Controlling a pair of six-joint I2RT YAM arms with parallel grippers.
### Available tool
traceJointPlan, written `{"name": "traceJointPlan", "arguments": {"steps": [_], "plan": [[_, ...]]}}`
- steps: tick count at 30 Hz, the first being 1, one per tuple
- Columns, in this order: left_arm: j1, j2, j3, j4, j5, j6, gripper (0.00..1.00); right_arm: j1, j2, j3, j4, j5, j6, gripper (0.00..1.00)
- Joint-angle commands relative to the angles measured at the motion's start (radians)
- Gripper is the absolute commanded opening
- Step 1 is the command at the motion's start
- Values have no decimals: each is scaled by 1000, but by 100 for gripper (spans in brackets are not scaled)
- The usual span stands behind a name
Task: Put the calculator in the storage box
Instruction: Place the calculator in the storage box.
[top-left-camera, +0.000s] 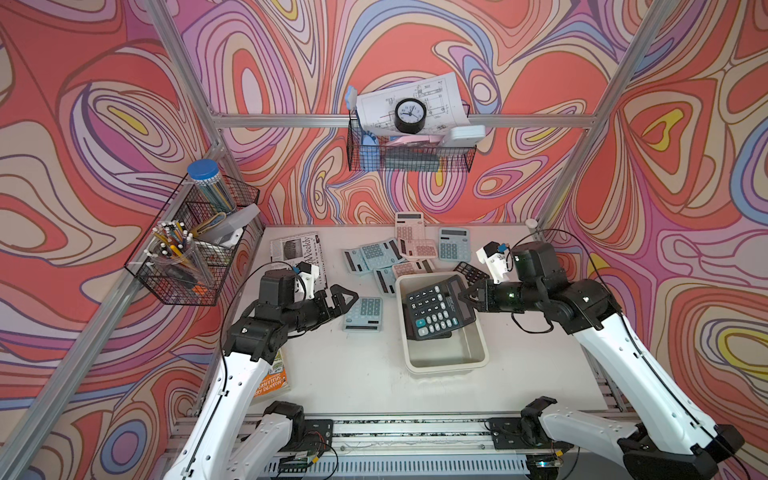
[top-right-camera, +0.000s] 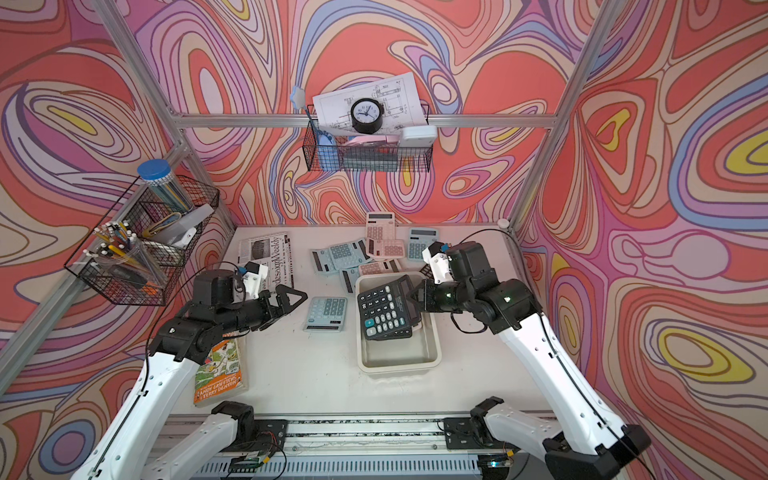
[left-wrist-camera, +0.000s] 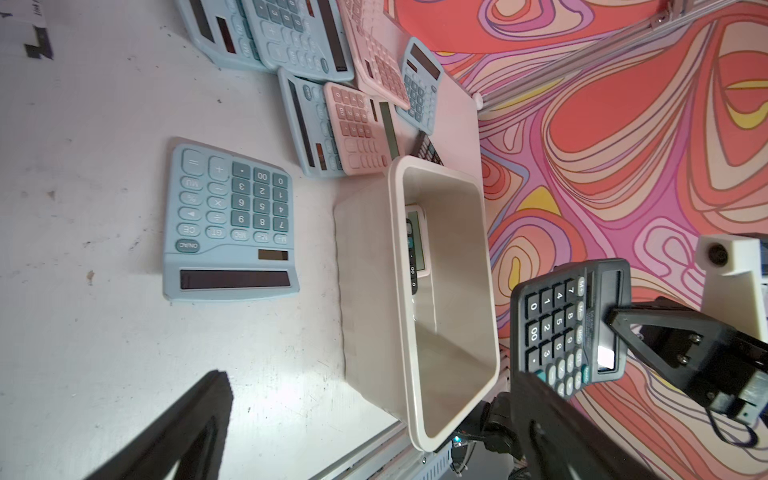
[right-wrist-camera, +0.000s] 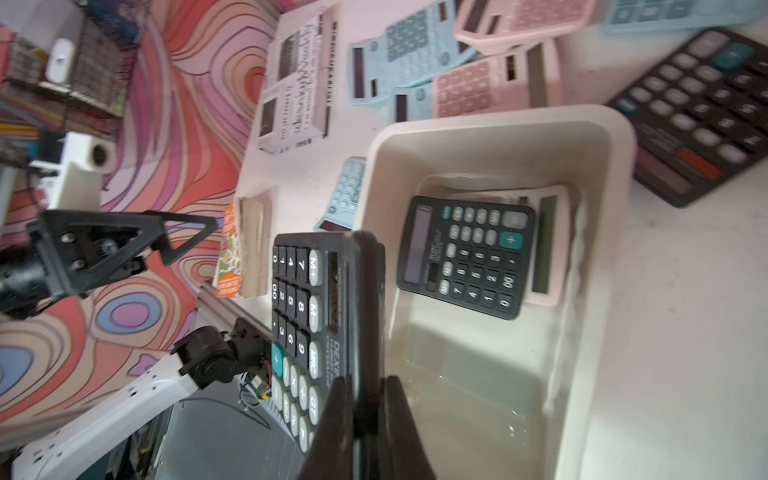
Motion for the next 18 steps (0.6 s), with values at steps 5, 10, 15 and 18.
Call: {"name": "traceJointPlan", "arguments": {"steps": [5,10,15,18], "plan": [[7,46,-91,67,-67,-27,98,5,94,24,-171,249,144,0],[9,74,-108,74,-71,-15,98,44,161,40,-235,285,201,0],[22,99,-130,100,-59,-14,98,100,219,53,-310,311,212,0],[30,121,-136,114,-51,-13,98,129,230,48,-332,308,216,0]]}}
